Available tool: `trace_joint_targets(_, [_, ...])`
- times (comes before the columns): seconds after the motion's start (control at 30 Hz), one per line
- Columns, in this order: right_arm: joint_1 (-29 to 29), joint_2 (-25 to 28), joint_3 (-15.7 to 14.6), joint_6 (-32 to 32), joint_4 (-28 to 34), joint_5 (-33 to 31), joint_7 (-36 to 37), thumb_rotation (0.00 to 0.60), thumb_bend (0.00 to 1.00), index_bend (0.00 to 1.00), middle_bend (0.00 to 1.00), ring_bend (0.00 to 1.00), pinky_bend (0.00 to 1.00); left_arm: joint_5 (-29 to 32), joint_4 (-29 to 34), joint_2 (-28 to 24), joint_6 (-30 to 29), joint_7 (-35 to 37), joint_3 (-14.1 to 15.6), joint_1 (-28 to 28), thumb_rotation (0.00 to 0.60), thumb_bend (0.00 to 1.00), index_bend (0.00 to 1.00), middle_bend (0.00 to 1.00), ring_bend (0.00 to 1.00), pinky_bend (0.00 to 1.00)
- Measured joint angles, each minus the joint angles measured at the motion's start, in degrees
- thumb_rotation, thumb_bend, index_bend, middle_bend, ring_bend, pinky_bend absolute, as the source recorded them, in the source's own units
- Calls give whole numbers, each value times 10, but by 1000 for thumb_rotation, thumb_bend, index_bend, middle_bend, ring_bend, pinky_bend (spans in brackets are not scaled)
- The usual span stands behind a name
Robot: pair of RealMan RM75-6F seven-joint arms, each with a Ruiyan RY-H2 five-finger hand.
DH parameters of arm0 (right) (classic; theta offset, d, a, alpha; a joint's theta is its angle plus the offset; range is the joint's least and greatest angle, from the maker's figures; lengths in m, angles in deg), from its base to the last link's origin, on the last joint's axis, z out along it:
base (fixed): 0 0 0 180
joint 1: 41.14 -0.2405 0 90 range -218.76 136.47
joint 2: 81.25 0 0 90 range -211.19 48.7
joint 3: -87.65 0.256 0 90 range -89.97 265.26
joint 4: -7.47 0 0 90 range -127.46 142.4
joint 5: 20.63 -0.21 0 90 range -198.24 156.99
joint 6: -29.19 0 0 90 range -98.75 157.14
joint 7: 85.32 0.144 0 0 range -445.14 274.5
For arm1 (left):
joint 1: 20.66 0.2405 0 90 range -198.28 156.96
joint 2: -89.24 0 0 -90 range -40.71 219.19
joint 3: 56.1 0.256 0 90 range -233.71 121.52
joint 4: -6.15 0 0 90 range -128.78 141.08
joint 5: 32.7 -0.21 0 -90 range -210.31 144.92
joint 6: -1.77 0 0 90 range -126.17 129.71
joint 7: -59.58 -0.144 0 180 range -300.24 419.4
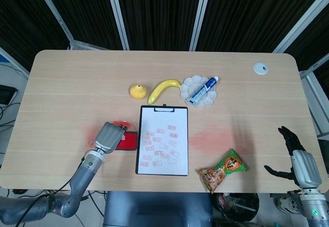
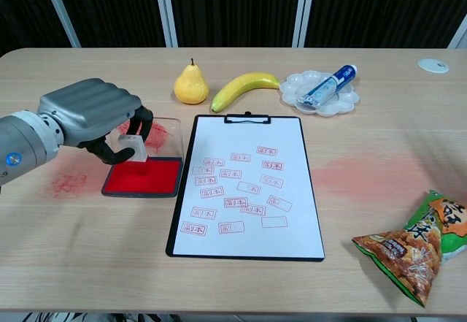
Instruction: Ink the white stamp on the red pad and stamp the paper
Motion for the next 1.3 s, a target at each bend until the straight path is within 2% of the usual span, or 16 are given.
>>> trace_joint_targets(0.5, [0,1,1,-2,0,-3,2,600,124,21,0,0,219,18,-42,35,9,-25,9,-12,600,568,747,788,889,1000])
trace_joint_targets(1.3, [0,0,1,-2,2,-4,1,600,124,21,0,0,219,29,-38,34,9,-33,13,-16,600,568,747,788,889,1000])
